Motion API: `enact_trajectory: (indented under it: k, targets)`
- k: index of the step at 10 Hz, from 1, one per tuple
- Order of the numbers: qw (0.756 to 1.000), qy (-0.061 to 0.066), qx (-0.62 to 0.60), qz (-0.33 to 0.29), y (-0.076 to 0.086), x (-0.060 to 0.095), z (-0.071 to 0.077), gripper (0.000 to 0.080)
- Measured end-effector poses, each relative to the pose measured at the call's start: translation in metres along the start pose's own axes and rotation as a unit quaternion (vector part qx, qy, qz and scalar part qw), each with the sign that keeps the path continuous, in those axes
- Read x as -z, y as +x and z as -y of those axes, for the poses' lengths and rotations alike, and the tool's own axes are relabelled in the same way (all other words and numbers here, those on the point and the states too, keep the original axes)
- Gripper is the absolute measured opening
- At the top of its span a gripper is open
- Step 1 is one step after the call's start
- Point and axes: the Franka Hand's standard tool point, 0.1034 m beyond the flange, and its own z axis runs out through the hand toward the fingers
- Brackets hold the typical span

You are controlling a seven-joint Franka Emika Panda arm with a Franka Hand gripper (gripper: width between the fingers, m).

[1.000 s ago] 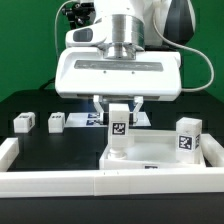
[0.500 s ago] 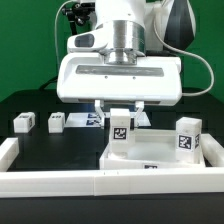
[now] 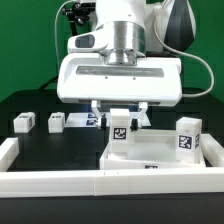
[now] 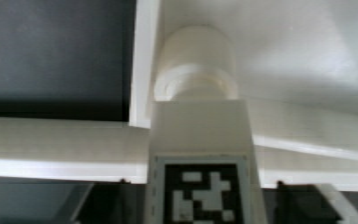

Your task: Assemble square table

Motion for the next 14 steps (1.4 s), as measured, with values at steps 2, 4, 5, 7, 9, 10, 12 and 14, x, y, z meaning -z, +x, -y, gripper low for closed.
enact_trajectory:
  k: [2,4,5,7,9,10,12,14]
  targets:
    - [1.0,0.0,0.0,0.0,0.0,0.0,0.0,0.0612]
    - [1.0,0.0,0.0,0.0,0.0,0.0,0.0,0.0648]
    - [1.0,0.0,0.0,0.0,0.0,0.0,0.0,0.0648]
    - [1.0,0.002,0.0,0.004,0.005,0.005,-0.002,0.0649]
    - [1.0,0.007,-0.005,0.013,0.015,0.015,-0.006,0.0649]
    - [0.999,0.019,-0.008,0.036,0.02,0.02,-0.004,0.0649]
    - [0.998,0.024,-0.01,0.052,0.015,0.016,-0.001,0.0649]
    - [0.989,0.054,-0.022,0.139,0.015,0.013,0.004,0.0649]
